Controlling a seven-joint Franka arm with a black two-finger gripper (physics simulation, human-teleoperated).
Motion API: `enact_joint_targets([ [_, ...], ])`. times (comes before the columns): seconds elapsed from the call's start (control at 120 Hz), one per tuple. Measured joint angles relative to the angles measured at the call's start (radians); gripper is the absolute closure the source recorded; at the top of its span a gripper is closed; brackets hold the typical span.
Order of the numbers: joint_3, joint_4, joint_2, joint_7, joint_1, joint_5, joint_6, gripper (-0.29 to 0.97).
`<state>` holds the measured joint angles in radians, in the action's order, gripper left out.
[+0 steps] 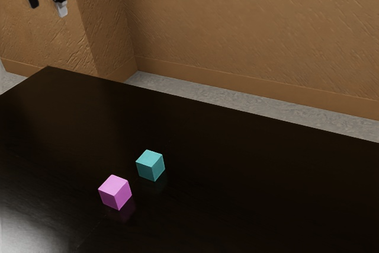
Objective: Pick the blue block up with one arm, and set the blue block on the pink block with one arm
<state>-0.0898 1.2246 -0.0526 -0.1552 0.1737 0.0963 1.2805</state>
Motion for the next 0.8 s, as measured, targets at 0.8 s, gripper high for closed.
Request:
enact_joint_targets([
  [0.8, 0.041, 0.891, -0.185, -0.665, -0.101, -0.015, 0.627, 0.00],
])
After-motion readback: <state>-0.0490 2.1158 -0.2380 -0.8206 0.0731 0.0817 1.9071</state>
